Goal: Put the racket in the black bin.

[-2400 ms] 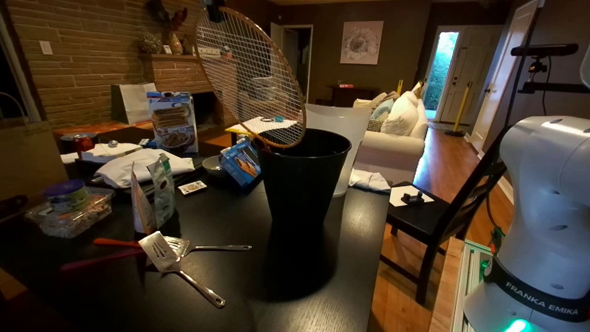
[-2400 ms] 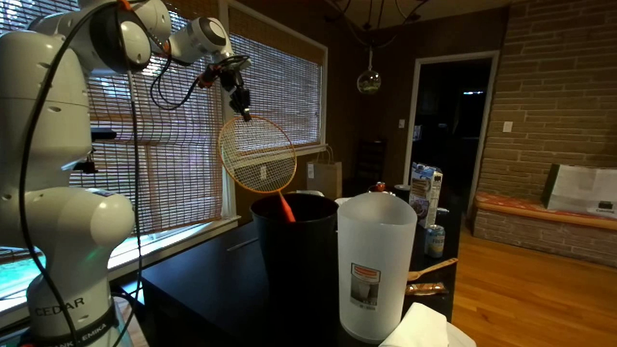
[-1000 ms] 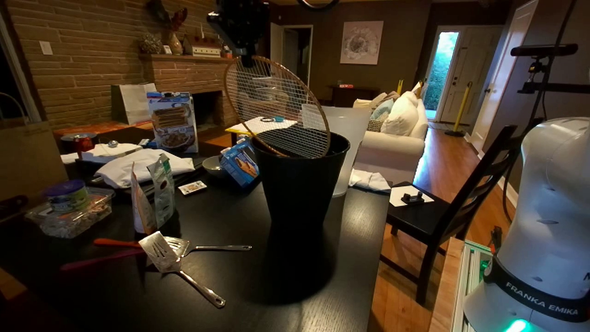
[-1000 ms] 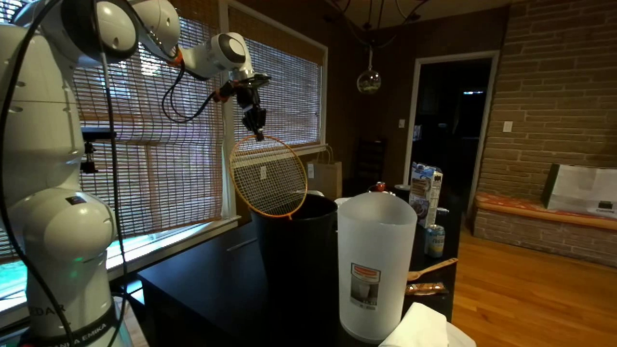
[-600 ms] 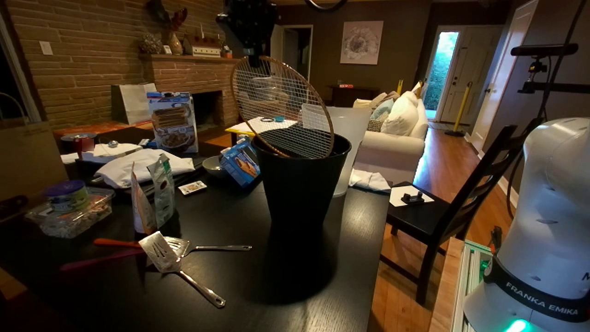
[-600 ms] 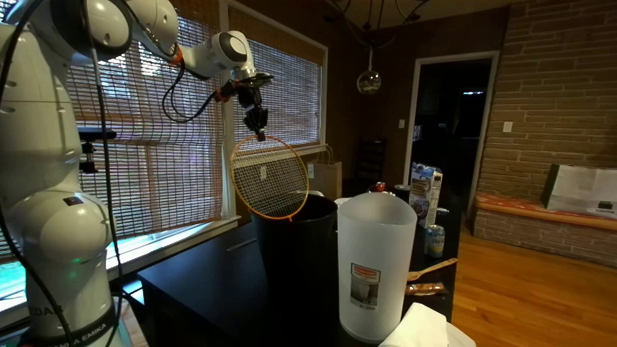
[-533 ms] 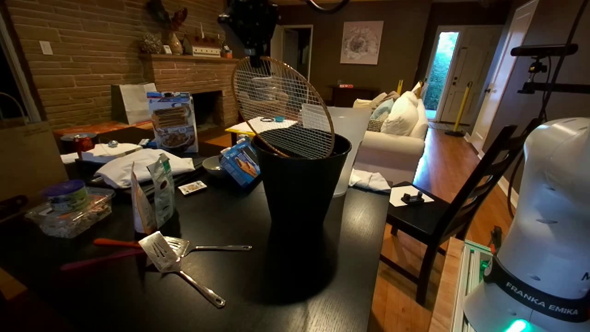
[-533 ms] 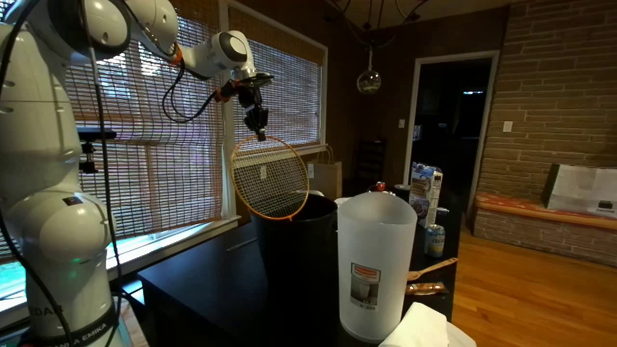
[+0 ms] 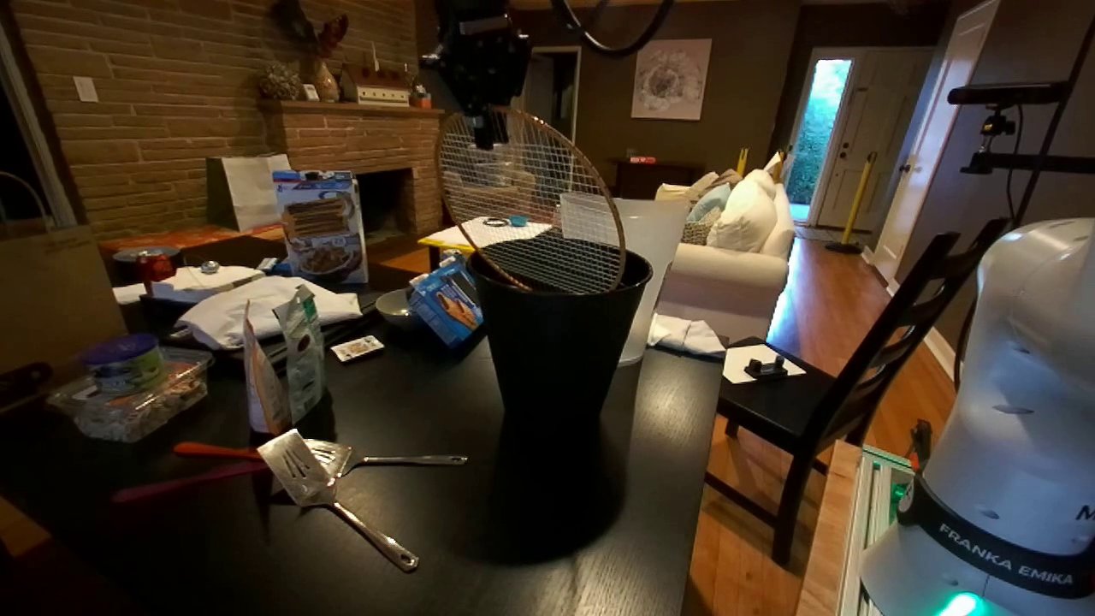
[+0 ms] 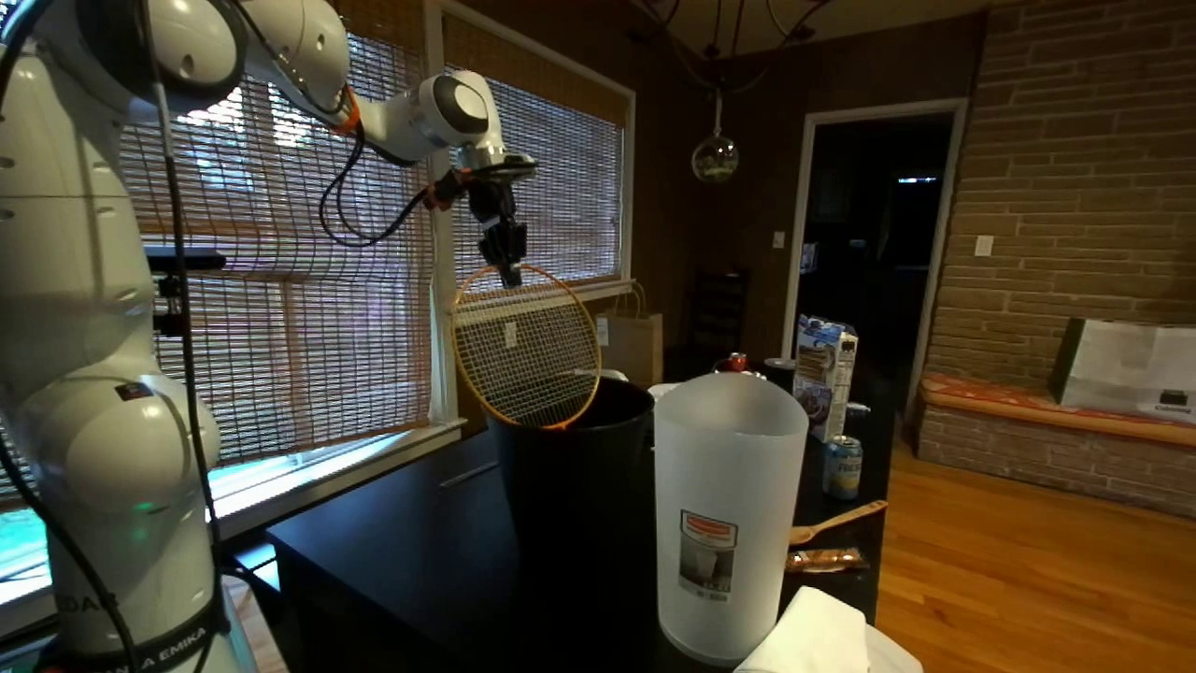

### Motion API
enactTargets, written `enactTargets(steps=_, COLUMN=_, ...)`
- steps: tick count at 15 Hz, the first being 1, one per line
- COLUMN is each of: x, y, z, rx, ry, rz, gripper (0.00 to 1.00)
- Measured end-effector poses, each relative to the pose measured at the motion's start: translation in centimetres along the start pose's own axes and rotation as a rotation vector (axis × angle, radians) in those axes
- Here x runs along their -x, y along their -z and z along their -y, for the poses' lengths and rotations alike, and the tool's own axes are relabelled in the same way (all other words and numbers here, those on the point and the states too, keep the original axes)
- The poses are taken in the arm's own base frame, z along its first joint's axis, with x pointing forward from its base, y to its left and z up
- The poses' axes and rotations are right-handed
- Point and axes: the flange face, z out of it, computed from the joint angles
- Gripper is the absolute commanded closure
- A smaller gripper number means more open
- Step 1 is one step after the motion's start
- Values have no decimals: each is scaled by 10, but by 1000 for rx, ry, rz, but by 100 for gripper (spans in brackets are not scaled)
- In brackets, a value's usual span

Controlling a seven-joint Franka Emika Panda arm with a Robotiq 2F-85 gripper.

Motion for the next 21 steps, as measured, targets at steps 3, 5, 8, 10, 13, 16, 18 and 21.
enactTargets(steps=3, x=-1, y=-4, z=-2, rx=-11, ry=-8, rz=0, gripper=22)
enactTargets(steps=5, x=-1, y=-4, z=-4, rx=-17, ry=-12, rz=-5, gripper=7)
enactTargets(steps=8, x=-2, y=-1, z=-5, rx=-25, ry=-6, rz=-23, gripper=0)
enactTargets(steps=10, x=0, y=4, z=-6, rx=-27, ry=0, rz=-31, gripper=0)
enactTargets(steps=13, x=7, y=25, z=-4, rx=-21, ry=9, rz=-45, gripper=0)
enactTargets(steps=16, x=21, y=66, z=-2, rx=22, ry=21, rz=-68, gripper=0)
enactTargets(steps=18, x=35, y=100, z=-3, rx=93, ry=5, rz=-79, gripper=0)
enactTargets(steps=21, x=58, y=141, z=-6, rx=241, ry=-37, rz=-93, gripper=0)
